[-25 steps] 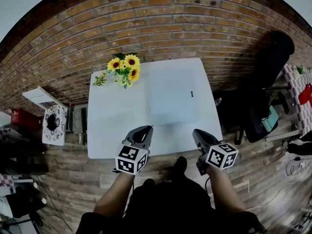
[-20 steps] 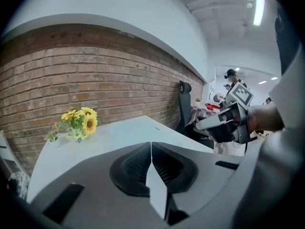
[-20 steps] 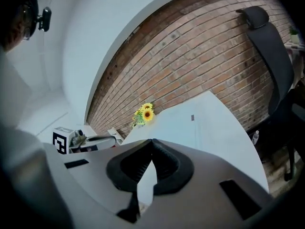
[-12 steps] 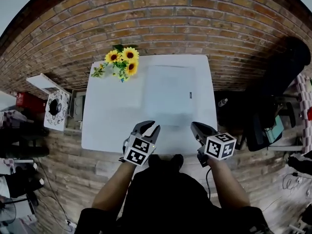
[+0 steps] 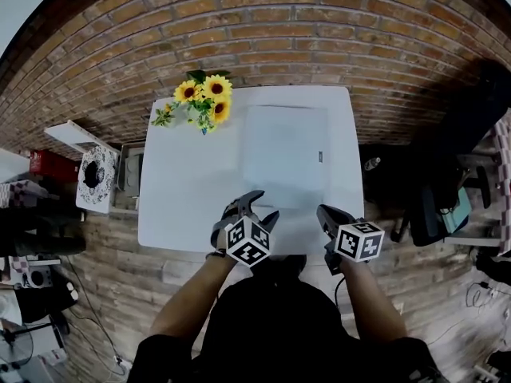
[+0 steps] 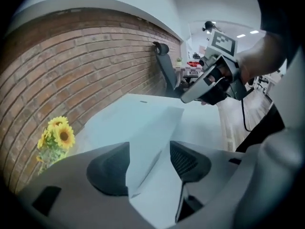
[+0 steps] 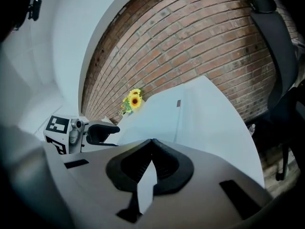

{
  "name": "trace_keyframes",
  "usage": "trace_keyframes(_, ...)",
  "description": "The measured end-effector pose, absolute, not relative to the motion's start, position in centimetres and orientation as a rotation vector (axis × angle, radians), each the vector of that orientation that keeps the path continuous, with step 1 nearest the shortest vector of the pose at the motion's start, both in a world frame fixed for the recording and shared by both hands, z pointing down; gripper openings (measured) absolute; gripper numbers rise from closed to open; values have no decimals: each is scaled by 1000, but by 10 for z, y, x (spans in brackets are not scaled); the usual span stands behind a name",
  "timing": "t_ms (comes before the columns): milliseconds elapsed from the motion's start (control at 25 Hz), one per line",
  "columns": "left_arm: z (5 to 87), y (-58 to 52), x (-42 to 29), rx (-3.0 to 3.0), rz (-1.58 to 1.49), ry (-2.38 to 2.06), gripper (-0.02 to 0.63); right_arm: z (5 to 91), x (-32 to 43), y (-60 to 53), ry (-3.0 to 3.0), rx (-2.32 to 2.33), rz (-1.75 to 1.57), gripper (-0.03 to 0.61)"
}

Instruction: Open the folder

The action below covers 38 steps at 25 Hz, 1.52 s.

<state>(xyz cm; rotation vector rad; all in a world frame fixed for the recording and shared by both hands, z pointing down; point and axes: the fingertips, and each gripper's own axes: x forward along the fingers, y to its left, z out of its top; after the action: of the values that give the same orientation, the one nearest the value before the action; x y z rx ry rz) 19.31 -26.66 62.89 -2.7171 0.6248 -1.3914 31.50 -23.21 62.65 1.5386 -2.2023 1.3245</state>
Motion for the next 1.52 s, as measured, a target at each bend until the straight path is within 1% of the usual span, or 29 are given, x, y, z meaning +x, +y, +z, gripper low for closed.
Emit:
trace_keyframes(40,631,-267,198,-2689,-1399,586,274,629,318,-234,-2187,1557,1324,15)
trace_keyframes(120,638,-268,207,-2634,-1421,506,324,634,324,-241,-2153,1605,1308,15)
trace_keyframes(200,644,-268,216,-2588,-1440,437,341,636,330,-247,-2124,1649,1302,15)
trace_keyframes(400,649,-268,236,-2585,-1431,349,342,640,337,-252,-2085,1671,1293,17)
trace_keyframes(600,655,-265,240,-2593,-1448,285,335,651,338,-248,-2058,1648,1321,22)
trace_keyframes(640,656,-264,240,-2594,-1448,277,314,653,338,-247,-2054,1646,1326,23)
trace_keyframes(680,655,-264,239,-2594,-1446,272,271,655,339,-245,-2050,1643,1330,21)
trace_keyframes(840,656,-259,237,-2554,-1450,237,206,665,339,-240,-2033,1620,1345,21)
trace_keyframes(1160,651,-250,240,-2470,-1442,209,99,669,344,-238,-2027,1616,1363,18)
trace_keyframes(1320,642,-250,238,-2480,-1406,257,64,668,343,-239,-2045,1607,1377,18)
trace_keyframes(1520,631,-255,235,-2494,-1367,335,46,660,341,-240,-2087,1592,1393,17)
